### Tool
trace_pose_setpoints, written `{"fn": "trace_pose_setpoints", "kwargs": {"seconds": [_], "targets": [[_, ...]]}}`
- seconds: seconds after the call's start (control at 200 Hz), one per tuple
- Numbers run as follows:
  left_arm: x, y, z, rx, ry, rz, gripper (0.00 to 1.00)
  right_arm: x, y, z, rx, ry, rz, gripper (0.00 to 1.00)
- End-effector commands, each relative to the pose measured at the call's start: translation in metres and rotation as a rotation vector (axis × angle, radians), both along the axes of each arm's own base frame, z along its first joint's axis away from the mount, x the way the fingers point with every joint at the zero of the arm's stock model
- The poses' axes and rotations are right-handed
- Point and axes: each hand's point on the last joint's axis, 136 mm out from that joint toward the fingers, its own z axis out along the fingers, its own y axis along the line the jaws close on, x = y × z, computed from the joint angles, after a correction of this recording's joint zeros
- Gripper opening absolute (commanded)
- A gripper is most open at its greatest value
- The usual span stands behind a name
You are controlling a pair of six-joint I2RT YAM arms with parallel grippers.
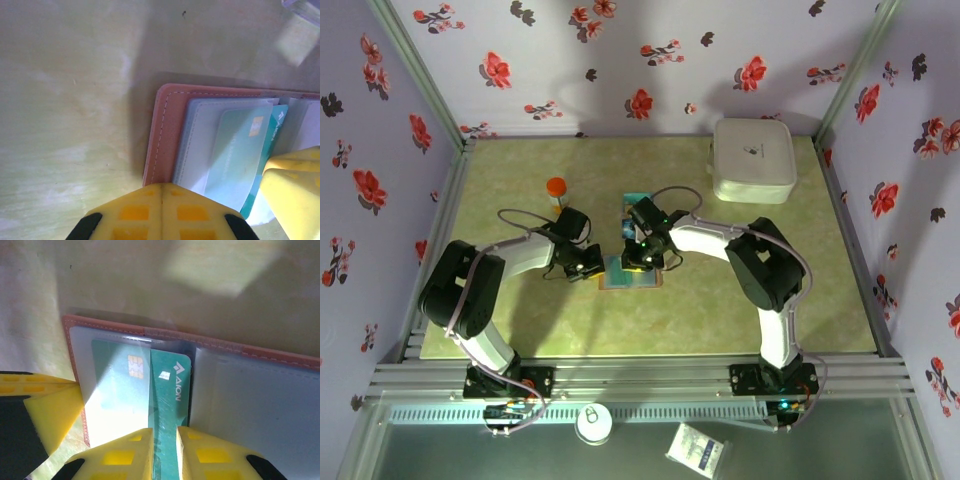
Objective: Take the credit cards out of the card holder
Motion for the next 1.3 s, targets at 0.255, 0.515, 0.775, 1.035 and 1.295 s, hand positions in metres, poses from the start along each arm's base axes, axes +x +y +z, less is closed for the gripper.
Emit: {"fn": "trace_pose_setpoints", "kwargs": {"seconds": [0.255, 0.515, 0.775, 1.035, 1.295], "targets": [[0.005, -0.014, 0.025, -0.085, -0.033, -0.012, 0.0, 0.002, 0.004, 0.022, 0.03, -0.041, 0.001, 0.22], [0.002, -0.027, 0.015, -0.087, -0.009, -0.038, 0.0, 0.001, -0.001, 0.02, 0.015, -0.046, -0.007, 0.24], [0.002, -0.026, 0.009, -0.064, 0.004, -0.041, 0.0, 0.0, 0.007, 0.024, 0.074, -0.04, -0.007, 0.25], [0.0, -0.02, 0.002, -0.031, 0.013, -0.04, 0.0, -0.006, 0.017, 0.01, 0.11, 0.022, 0.008, 0.23], [-0.002, -0.018, -0.002, -0.019, 0.021, -0.04, 0.0, -0.007, 0.009, -0.003, 0.052, 0.037, 0.008, 0.23]]}}
